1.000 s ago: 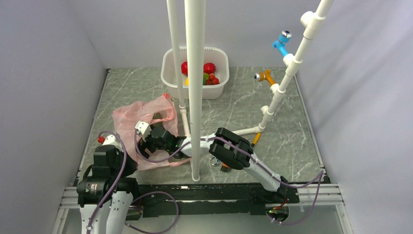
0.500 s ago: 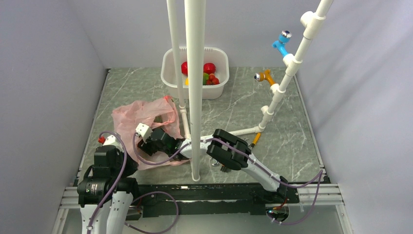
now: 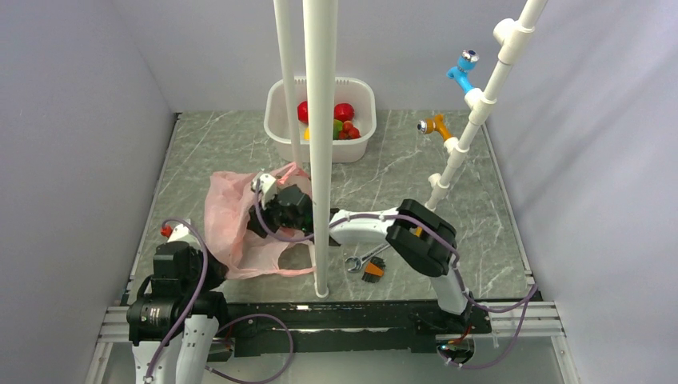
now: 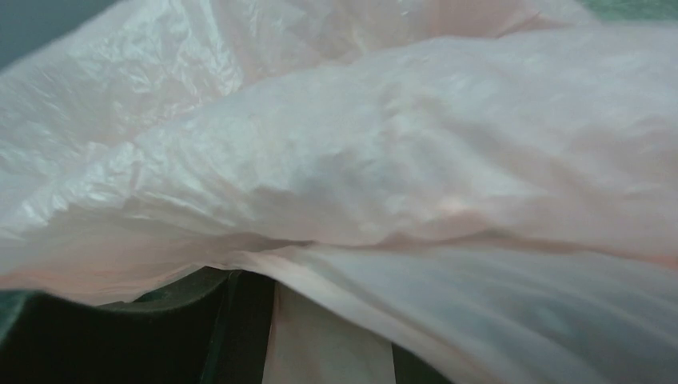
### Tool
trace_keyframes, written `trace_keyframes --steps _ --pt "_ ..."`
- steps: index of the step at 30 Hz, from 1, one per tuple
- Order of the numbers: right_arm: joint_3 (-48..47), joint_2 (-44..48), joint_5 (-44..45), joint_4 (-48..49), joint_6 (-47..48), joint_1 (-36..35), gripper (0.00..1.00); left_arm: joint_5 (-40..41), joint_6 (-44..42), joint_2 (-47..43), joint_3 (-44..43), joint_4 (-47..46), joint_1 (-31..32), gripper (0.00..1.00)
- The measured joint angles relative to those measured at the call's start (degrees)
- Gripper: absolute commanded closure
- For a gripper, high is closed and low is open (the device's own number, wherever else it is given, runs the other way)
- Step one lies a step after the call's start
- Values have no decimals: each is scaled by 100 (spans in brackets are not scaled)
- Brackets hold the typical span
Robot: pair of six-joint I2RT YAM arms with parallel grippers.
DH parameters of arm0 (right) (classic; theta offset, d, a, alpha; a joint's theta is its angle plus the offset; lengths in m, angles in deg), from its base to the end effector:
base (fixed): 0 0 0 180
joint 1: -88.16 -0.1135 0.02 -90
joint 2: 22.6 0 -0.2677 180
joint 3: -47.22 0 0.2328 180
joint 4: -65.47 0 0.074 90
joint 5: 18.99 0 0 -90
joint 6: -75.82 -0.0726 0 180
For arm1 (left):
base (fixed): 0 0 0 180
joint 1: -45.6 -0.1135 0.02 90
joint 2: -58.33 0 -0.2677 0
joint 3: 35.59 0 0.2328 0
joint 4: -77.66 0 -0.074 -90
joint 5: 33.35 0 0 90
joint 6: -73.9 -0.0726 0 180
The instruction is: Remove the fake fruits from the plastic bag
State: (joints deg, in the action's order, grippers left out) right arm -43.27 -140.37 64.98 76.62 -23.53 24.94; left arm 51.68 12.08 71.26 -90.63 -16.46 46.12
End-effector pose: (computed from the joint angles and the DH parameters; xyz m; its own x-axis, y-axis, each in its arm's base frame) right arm 0.2149 0.4427 0.2030 -0.2751 -0.1866 -0.9431 -0.9005 0.3935 0.1849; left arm 0.0374 -0.0066 0.2283 -0.6436 -0.4646 -0.6082 -0.2636 0.8806 -0.3938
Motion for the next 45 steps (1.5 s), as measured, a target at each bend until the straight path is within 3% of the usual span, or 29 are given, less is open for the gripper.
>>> trace_keyframes --steps 9,11,15,19,22,28,34,40,43,45 --pt "109 162 -1222 -111 -846 356 86 -251 -50 39 -4 15 0 90" --pt "105 162 -1237 -282 -837 352 77 -260 -50 46 -26 33 0 89" --pt "70 59 -1248 -765 -713 308 48 -271 -44 -63 -87 50 -2 66" --pt "238 -46 -1429 -997 -658 236 30 -422 -42 -136 -94 109 0 39" --pt "540 -46 -1582 -1012 -671 203 21 -505 -50 -136 -271 164 -2 28" --pt "651 208 -1587 -1362 -664 184 11 -601 -210 219 -1416 72 -2 18" --pt "686 706 -1178 -1558 -708 184 3 -1051 -675 1305 -1394 -599 0 16" --pt "1054 1150 -811 -1576 -809 184 2 -826 -1034 2378 -984 -802 382 14" --pt "1169 1270 -796 -1609 -831 186 3 -662 -1043 2686 -984 -935 955 18" --pt "1163 1287 -800 -1633 -831 186 5 -645 -984 2994 -957 -1108 1285 29"
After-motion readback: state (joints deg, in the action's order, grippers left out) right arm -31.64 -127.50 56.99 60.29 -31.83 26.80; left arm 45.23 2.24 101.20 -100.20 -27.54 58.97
